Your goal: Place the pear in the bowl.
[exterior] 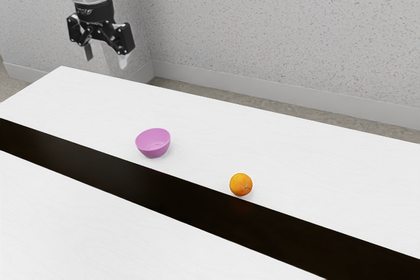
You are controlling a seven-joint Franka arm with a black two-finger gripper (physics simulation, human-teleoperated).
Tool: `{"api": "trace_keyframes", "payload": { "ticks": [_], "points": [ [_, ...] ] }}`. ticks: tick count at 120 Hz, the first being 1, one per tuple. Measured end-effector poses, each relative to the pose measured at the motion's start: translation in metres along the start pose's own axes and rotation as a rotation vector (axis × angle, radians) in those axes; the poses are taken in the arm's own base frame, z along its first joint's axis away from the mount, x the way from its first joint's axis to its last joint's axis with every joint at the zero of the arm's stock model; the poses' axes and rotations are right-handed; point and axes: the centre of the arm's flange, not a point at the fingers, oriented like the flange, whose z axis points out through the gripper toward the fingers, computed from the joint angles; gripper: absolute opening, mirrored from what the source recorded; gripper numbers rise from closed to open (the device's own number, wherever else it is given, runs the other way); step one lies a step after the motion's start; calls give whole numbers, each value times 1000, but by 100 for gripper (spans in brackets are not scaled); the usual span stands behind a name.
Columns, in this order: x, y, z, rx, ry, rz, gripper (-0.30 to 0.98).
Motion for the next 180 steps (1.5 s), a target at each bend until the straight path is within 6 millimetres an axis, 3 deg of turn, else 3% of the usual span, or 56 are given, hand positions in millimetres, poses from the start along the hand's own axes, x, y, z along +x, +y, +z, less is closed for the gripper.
{"api": "trace_keyframes", "payload": {
  "ticks": [28, 45, 59, 75, 93, 115, 147, 180],
  "points": [
    [5, -4, 8, 4, -13, -43, 69],
    [24, 9, 75, 19, -123, -41, 69],
    [38, 54, 136, 13, -173, 16, 69],
    [57, 85, 195, -43, -187, 22, 69],
    [72, 129, 238, -99, -155, 33, 69],
    [81, 167, 259, -179, -114, -130, 69],
    [112, 187, 307, -207, -113, -495, 69],
    [131, 222, 335, -237, -89, -729, 69]
  ]
}}
